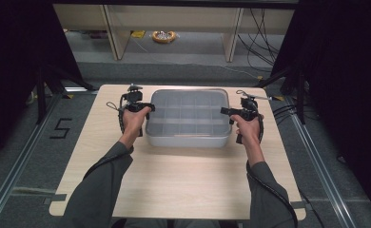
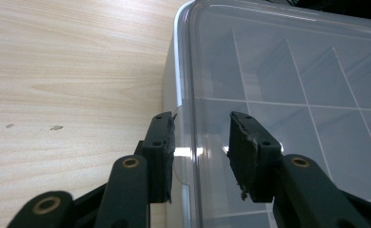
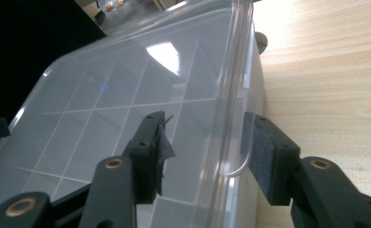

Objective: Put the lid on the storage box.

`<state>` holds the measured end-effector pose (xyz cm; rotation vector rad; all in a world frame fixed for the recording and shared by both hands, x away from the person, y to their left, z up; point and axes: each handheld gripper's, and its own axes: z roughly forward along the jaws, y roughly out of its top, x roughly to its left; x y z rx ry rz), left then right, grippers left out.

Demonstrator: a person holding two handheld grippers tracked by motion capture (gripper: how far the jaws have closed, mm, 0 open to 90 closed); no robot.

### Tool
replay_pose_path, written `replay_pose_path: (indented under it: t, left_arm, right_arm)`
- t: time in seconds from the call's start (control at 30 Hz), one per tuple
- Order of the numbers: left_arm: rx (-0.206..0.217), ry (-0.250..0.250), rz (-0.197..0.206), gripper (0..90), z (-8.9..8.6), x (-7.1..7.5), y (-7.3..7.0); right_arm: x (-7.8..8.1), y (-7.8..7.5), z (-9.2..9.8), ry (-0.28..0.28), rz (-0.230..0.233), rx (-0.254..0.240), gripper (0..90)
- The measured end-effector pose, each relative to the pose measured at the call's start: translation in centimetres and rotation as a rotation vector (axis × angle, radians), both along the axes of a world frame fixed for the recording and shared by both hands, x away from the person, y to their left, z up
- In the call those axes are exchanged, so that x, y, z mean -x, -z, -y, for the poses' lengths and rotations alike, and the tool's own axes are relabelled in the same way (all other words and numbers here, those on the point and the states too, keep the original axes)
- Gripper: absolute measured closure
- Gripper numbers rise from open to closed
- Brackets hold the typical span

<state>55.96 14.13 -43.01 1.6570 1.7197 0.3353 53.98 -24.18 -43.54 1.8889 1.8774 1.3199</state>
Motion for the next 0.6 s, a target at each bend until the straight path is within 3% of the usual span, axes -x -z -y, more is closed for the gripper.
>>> replay_pose_path:
  t: [0.03,0.13,0.17,0.2,0.23,0.33,0.37,0.43,0.47,0.5,0.6]
  left_arm:
    - [-0.005,0.01,-0.005,60.0,-0.1,0.0,-0.1]
    - [-0.004,0.015,-0.005,58.0,0.0,0.0,-0.1]
    - [-0.005,0.018,-0.011,56.8,0.0,0.0,0.0]
    - [-0.001,0.007,-0.009,56.0,-0.1,-0.1,0.0]
    - [0.009,0.012,-0.017,54.4,-0.2,-0.1,0.0]
    - [0.057,0.003,-0.028,55.3,-0.7,-0.1,0.1]
    - [0.054,0.006,-0.027,55.3,-0.7,-0.1,0.1]
    - [0.045,0.009,-0.026,55.7,-0.7,-0.2,0.2]
    - [0.039,0.007,-0.023,56.0,-0.6,-0.2,0.3]
    - [0.032,0.01,-0.023,56.3,-0.5,-0.2,0.4]
    - [0.033,0.017,-0.022,56.5,-0.6,-0.2,0.4]
  right_arm:
    - [-0.1,0.1,0.2,-0.019,0.014,0.023,51.1]
    - [-0.1,0.1,0.1,-0.021,0.012,0.028,49.4]
    - [0.1,-0.1,-0.3,-0.008,-0.043,0.001,48.0]
    - [-0.1,0.1,-0.3,-0.028,-0.034,0.031,47.1]
    - [-0.3,0.5,-0.1,-0.045,-0.014,0.06,47.2]
    - [-0.5,1.1,-0.2,-0.04,-0.022,0.083,48.6]
    - [-0.6,1.1,0.0,-0.059,-0.006,0.093,48.6]
    - [-0.5,0.9,0.0,-0.064,-0.022,0.089,48.6]
    - [-0.3,0.8,-0.5,-0.029,-0.05,0.049,48.6]
    - [-0.4,0.8,-0.3,-0.042,-0.043,0.079,48.6]
    - [-0.4,0.8,-0.3,-0.037,-0.05,0.078,48.6]
